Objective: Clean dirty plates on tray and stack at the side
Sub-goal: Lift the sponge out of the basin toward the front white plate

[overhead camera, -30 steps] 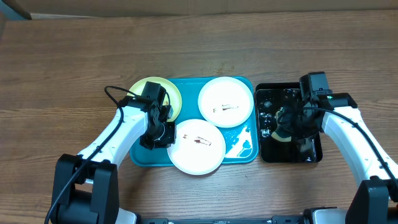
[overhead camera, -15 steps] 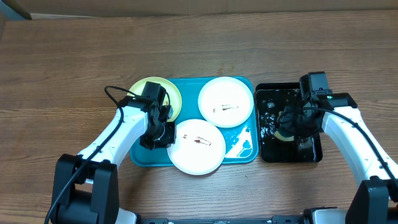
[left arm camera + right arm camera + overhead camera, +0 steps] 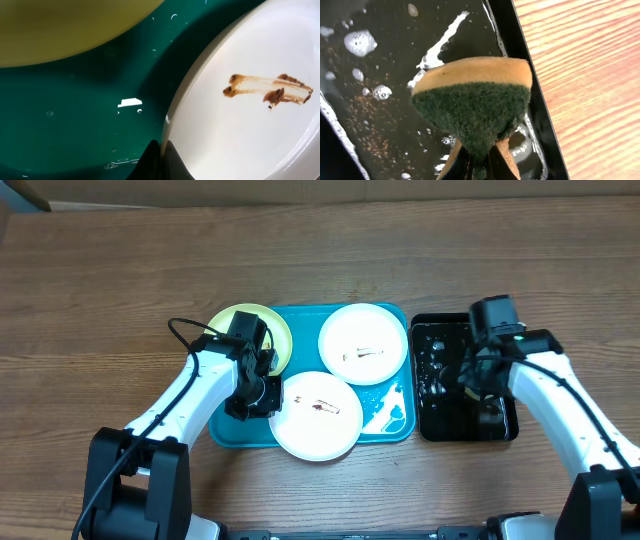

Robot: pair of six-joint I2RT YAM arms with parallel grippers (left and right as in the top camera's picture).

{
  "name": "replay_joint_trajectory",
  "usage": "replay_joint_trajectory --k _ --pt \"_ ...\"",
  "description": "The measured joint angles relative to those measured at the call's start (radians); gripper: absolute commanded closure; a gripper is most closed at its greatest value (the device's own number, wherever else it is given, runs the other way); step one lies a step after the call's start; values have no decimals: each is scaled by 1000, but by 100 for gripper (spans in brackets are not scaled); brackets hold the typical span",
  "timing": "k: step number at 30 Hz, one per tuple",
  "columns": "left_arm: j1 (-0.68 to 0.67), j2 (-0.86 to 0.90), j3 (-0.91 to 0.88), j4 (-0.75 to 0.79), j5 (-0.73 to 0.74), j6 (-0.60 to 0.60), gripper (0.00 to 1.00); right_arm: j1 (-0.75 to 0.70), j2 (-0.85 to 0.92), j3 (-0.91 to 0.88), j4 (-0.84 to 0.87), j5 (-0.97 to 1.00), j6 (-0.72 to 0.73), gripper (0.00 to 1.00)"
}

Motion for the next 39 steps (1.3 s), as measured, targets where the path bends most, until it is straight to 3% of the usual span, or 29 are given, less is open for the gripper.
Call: replay_joint_trajectory --k 15,39 --pt "0 0 0 0 0 0 96 222 -78 0 -28 283 177 96" --pt "0 0 0 0 0 0 96 226 -79 0 -32 325 210 96"
